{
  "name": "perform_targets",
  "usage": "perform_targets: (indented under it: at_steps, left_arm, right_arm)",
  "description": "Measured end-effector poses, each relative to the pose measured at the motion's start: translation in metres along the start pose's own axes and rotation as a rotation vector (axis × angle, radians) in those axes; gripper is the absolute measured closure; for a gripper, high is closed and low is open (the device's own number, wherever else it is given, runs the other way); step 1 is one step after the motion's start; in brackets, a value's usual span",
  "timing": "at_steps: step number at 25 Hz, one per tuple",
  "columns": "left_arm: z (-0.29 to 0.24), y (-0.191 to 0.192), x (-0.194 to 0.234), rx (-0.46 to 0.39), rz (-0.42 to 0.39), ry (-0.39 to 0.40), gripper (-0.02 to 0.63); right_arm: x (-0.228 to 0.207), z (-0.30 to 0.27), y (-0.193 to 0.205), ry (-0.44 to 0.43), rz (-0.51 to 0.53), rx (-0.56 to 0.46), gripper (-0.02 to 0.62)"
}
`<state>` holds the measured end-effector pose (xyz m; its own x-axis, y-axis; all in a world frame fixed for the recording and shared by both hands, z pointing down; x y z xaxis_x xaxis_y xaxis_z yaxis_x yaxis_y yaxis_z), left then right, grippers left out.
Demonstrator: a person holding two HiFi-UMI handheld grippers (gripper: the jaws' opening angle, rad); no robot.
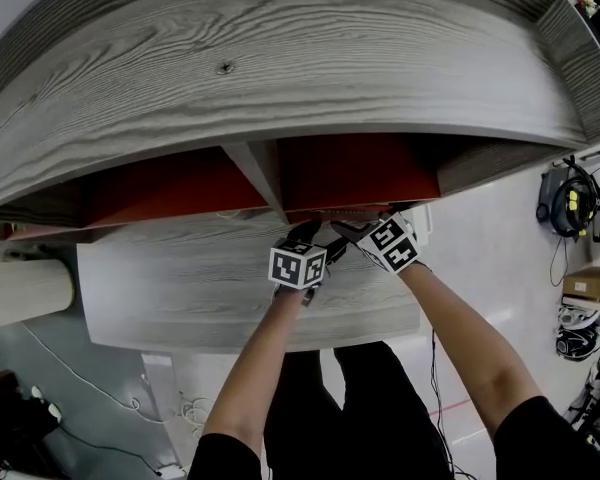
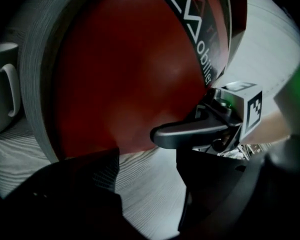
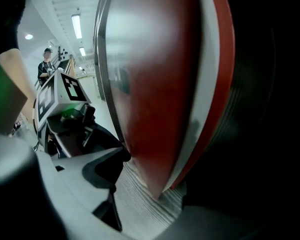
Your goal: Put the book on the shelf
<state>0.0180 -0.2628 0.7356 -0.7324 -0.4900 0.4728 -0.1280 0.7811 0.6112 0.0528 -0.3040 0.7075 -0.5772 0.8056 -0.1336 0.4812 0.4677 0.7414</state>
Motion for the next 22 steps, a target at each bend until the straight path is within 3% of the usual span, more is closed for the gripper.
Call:
perform_targets:
  at_steps: [10,22]
  left_arm:
    - [-0.007,-0.008,0.005,0.004,-0.029,-0.02,0.273]
    - [-0.007,-0.007,0.001,0.007,-0.043,-0.013,0.273]
  right_arm:
    - [-0.002,0.024,0.009,0.04,-0.148,-0.108,0.25]
    - [0.004,0.034,0.035,0.087,-0.152,-0.074,0.464]
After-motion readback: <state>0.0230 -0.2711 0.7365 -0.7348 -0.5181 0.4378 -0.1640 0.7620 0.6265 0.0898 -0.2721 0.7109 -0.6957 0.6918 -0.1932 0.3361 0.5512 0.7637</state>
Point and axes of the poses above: the fingertips, and each gripper's own axes: z backward along the fingers, x to its left, y out of its underside, the point moved 2 cm from there along z, backward along the fingers, and after that the axes turned 10 degrees about -y, right-handed, at the moved point
